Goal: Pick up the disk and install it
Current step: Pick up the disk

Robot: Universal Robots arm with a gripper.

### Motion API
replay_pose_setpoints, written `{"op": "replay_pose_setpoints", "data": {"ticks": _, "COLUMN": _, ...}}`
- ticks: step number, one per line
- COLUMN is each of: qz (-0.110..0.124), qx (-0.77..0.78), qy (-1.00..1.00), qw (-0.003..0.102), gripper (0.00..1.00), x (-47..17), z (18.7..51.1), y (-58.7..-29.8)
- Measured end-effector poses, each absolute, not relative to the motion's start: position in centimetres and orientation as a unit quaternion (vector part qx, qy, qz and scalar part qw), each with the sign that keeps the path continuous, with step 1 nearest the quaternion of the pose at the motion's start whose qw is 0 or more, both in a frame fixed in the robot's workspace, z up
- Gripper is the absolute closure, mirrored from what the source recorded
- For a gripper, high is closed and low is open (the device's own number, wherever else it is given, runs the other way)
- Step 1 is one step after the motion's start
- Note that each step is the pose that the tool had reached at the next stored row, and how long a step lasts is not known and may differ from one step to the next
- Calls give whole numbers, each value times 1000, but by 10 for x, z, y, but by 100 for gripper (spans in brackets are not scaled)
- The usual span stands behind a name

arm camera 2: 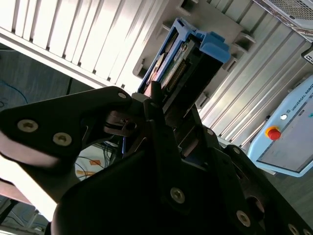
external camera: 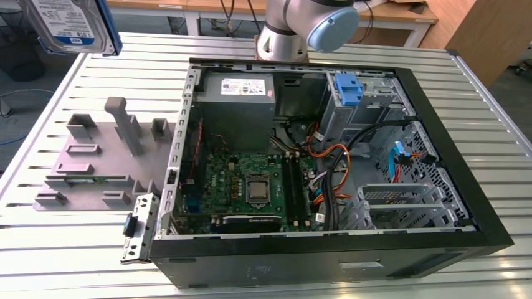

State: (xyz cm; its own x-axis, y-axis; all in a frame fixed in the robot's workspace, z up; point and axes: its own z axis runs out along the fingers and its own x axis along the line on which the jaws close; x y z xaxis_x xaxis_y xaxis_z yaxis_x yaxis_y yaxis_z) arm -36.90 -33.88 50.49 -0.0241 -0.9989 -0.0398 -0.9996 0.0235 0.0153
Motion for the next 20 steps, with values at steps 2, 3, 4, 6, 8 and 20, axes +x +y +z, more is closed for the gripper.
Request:
{"op": "replay_pose_setpoints", "data": {"ticks": 2, "qz": 19, "qx": -698, "qy": 715, "qw": 9, "gripper": 65, "x": -369, "z": 505, "y": -339}}
{"op": "replay_pose_setpoints", "data": {"ticks": 3, "qz": 19, "qx": -698, "qy": 715, "qw": 9, "gripper": 65, "x": -369, "z": 505, "y": -339}}
{"op": "replay_pose_setpoints", "data": {"ticks": 4, "qz": 19, "qx": -698, "qy": 715, "qw": 9, "gripper": 65, "x": -369, "z": 505, "y": -339}}
{"op": "replay_pose_setpoints", "data": {"ticks": 6, "qz": 19, "qx": -698, "qy": 715, "qw": 9, "gripper": 65, "x": -369, "z": 505, "y": -339}}
{"op": "replay_pose_setpoints", "data": {"ticks": 8, "qz": 19, "qx": -699, "qy": 715, "qw": 9, "gripper": 65, "x": -367, "z": 505, "y": -339}}
{"op": "replay_pose_setpoints", "data": {"ticks": 20, "qz": 19, "qx": -698, "qy": 715, "qw": 9, "gripper": 65, "x": -363, "z": 505, "y": -339}}
